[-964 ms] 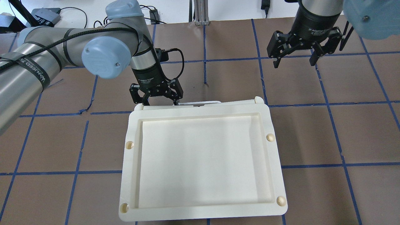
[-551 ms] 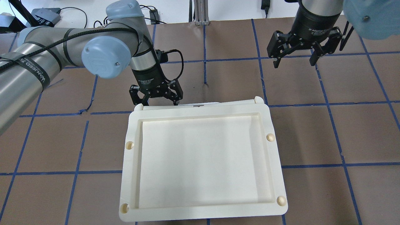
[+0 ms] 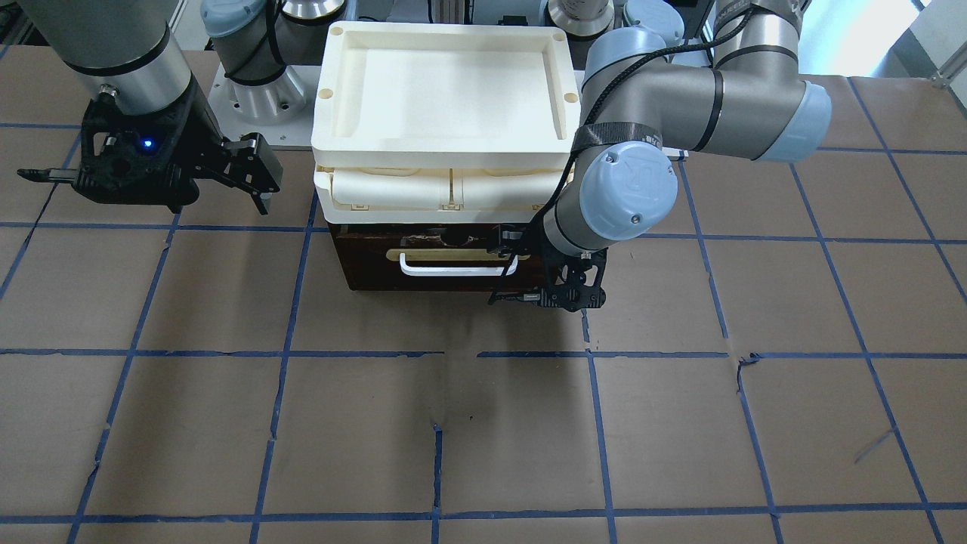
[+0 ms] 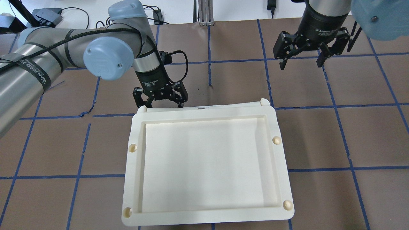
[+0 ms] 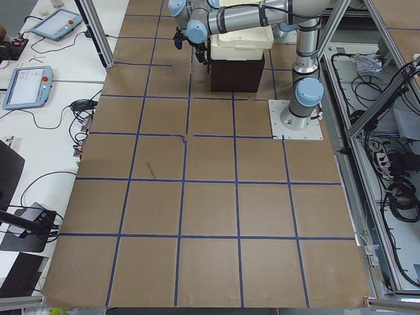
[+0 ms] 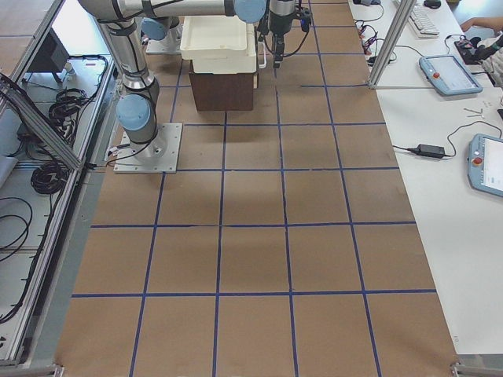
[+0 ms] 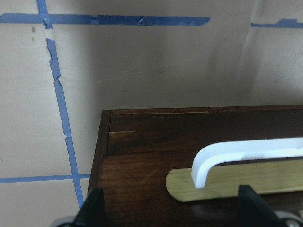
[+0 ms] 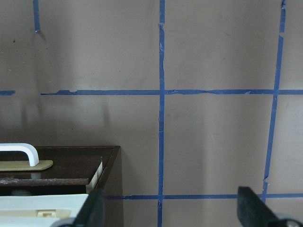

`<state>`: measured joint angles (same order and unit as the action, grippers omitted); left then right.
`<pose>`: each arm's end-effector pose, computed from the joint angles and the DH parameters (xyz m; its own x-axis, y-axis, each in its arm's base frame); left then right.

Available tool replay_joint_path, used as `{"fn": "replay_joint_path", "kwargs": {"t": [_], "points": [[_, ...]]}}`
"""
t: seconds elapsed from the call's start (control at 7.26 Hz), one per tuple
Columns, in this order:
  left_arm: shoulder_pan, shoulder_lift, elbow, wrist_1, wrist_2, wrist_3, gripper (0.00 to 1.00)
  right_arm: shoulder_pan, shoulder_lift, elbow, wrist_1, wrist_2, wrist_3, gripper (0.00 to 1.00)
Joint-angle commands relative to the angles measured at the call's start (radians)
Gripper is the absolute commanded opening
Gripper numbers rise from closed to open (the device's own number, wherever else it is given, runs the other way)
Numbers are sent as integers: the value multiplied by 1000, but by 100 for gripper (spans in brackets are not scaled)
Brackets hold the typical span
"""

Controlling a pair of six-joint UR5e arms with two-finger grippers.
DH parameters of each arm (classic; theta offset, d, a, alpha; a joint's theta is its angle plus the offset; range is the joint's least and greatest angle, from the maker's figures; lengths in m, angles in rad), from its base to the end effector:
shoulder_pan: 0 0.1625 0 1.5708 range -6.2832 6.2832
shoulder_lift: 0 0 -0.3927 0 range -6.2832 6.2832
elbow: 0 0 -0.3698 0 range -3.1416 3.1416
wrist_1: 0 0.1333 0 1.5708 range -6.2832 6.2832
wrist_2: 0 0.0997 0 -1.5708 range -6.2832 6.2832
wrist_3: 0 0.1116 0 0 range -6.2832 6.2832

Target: Put scissors in drawer and close it

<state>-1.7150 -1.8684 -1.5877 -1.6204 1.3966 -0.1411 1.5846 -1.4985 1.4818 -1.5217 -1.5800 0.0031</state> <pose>-0.2259 -0.4935 0.2853 -0.9926 -0.0504 0.1103 -0.0054 0.9269 0.3754 0.1391 -0.4923 0.4456 -0.9999 -0.0110 0.0093 -0.0107 0.9994 0.0324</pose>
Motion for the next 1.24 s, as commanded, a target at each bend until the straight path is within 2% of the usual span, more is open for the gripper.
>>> {"fn": "replay_joint_path", "kwargs": {"t": [0.0,0.41,0.69,0.96,1.1], "points": [[0,0,0,-10,-2,0,100,0,0,0,0,0,0,100],[1,3,26,22,2,17,100,0,0,0,0,0,0,100],[3,24,28,187,22,20,100,0,0,0,0,0,0,100],[14,64,46,266,172,72,100,0,0,0,0,0,0,100],[15,102,46,267,177,74,100,0,0,0,0,2,0,100]]}}
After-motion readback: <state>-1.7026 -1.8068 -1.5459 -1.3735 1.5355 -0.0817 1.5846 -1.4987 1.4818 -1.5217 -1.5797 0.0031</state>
